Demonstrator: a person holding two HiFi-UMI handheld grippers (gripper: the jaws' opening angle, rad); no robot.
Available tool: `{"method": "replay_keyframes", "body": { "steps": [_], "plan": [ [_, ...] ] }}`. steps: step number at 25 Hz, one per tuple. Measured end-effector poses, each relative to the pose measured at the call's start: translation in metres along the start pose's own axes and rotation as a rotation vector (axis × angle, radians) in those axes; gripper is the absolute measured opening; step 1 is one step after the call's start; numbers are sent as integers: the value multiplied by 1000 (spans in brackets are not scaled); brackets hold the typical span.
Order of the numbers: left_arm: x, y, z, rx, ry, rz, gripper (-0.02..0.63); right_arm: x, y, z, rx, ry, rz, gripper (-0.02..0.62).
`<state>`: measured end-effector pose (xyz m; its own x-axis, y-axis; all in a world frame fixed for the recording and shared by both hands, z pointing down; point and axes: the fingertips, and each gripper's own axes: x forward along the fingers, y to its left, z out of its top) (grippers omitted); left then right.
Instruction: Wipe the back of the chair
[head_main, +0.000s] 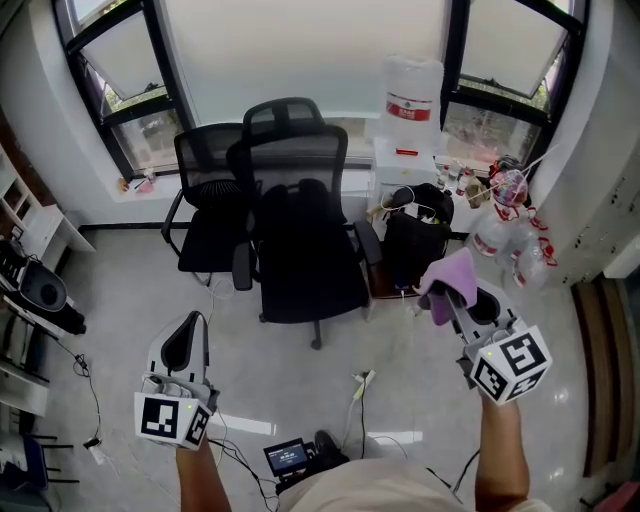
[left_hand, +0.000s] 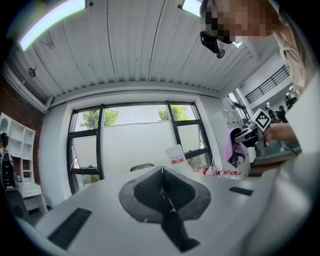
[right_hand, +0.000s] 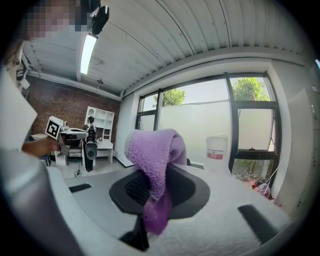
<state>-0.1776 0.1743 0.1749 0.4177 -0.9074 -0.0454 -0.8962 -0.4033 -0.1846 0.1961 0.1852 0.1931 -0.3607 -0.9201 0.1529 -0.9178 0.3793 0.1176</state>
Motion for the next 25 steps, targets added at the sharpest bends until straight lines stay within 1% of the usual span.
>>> {"method": "replay_keyframes", "body": {
  "steps": [7,10,13,19,22,25],
  "plan": [
    [13,46,-18,-38,-16,-19,8,41,17,2,-9,26,-37,54],
    [14,62,-20,-36,-28,-28,8,59,30,7,-17,27,-31,54],
    [12,76,-18,-29,-39,-29,8,80,43,15,-32,25,-6,54],
    [2,102,-12,-23,-43,5,8,121,54,37,-43,-11,31,54],
    [-8,118,-7,8,-47,28,8,150,60,49,-46,-44,53,54],
    [-12,139,-6,33,-46,71,8,183,64,61,-46,-83,81,54]
  ]
}}
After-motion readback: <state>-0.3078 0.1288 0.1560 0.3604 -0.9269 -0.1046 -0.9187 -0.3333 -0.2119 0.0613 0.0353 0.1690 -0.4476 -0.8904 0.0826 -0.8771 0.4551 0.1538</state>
